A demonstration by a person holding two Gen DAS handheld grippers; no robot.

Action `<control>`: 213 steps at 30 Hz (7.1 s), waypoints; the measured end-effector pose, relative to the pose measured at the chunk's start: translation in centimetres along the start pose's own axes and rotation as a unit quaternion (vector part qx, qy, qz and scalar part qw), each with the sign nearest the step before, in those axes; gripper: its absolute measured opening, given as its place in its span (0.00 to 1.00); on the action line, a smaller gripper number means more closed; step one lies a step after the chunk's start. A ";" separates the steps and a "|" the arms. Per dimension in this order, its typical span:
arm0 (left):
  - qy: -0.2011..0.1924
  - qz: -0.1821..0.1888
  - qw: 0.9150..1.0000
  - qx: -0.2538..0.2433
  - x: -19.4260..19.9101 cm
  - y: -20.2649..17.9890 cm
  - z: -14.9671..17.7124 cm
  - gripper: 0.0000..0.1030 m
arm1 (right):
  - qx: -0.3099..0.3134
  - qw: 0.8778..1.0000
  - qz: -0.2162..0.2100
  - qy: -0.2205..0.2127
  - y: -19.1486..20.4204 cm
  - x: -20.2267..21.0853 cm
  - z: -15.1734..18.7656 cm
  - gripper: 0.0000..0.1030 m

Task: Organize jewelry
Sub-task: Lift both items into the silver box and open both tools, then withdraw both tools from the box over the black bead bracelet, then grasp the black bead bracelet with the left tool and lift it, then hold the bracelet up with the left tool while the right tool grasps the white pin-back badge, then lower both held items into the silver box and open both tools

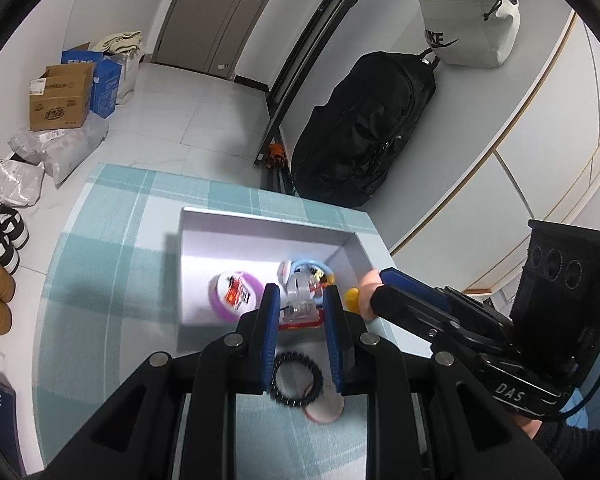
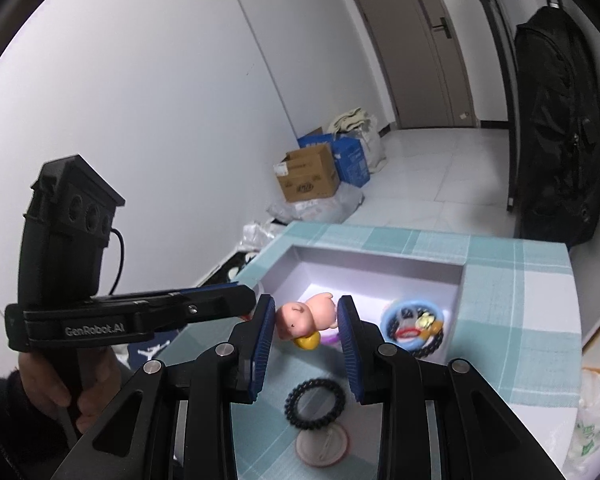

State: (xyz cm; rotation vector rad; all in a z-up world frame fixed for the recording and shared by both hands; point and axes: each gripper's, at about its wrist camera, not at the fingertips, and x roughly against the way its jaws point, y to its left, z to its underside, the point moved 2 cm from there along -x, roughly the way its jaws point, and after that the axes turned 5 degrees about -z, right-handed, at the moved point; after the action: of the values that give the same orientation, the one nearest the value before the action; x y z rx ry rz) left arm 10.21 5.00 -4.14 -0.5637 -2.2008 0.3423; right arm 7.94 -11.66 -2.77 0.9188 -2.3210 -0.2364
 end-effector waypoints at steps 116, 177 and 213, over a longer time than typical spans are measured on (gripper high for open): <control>0.115 -0.125 0.980 -0.102 -5.7 -2.3 6.0 0.35 | -0.035 0.987 0.158 0.001 -4.7 5.0 3.9 0.97; -0.009 -0.048 0.999 0.023 3.2 2.8 2.2 0.34 | 0.099 0.976 0.125 0.147 2.0 -3.8 7.8 0.40; 0.004 -0.026 0.999 0.027 -1.5 0.7 -1.6 0.34 | -0.048 0.999 0.013 -0.001 -2.9 -0.8 -1.7 0.40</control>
State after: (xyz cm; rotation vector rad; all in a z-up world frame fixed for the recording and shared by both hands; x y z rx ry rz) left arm 12.48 4.96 -4.43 -0.4773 -2.1880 0.3694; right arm 10.97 -13.18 -2.91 0.8402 -2.3013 -0.3342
